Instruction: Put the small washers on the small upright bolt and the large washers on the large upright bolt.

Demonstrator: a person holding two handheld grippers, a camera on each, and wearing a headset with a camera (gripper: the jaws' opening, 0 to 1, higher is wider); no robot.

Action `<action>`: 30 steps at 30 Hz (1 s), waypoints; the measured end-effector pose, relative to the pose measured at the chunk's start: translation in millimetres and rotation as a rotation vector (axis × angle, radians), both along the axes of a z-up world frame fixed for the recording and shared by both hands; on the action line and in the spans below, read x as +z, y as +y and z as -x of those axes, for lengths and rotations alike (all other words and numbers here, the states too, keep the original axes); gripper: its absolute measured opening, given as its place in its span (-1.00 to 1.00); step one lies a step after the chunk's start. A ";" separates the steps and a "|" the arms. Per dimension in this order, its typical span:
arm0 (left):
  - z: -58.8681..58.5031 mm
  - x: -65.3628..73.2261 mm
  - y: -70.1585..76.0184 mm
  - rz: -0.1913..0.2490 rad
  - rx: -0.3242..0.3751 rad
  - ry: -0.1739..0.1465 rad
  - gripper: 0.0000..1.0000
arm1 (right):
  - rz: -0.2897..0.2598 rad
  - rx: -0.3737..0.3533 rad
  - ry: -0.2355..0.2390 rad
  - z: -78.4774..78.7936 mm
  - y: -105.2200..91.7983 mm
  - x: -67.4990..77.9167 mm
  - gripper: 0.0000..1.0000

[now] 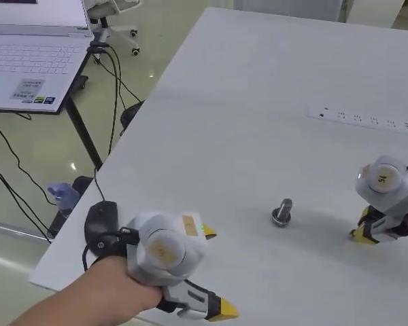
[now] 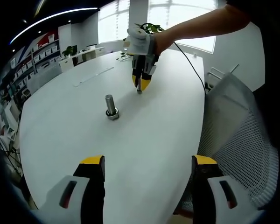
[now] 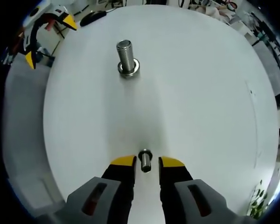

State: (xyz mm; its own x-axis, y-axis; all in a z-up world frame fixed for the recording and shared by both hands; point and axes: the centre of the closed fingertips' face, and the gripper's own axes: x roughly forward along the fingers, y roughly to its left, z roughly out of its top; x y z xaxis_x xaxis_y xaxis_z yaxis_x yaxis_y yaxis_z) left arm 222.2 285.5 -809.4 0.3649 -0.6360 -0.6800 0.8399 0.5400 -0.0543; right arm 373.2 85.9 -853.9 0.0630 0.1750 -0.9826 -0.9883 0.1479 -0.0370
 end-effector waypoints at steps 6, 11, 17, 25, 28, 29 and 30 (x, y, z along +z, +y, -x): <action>-1.4 8.0 -3.7 0.027 0.027 -0.005 0.53 | -0.091 -0.039 -0.029 -1.7 5.5 18.6 -0.51; -3.8 14.5 -5.1 0.036 0.050 -0.015 0.56 | -0.199 -0.089 -0.063 -1.6 11.6 42.8 -0.37; -5.6 20.5 -6.1 0.055 0.082 -0.020 0.57 | -0.288 -0.126 -0.093 6.9 10.2 67.7 -0.33; -8.1 30.3 -9.6 0.080 0.116 -0.030 0.60 | -0.454 -0.221 -0.146 13.6 5.8 96.5 -0.21; -9.0 32.4 -9.4 0.080 0.122 -0.034 0.61 | -0.528 -0.268 -0.158 18.9 1.7 108.2 -0.15; -9.7 33.6 -9.9 0.083 0.128 -0.036 0.61 | -0.544 -0.282 -0.154 21.4 0.4 110.8 -0.16; -10.3 34.9 -10.0 0.087 0.134 -0.035 0.61 | -0.557 -0.300 -0.163 21.6 -2.0 113.5 -0.16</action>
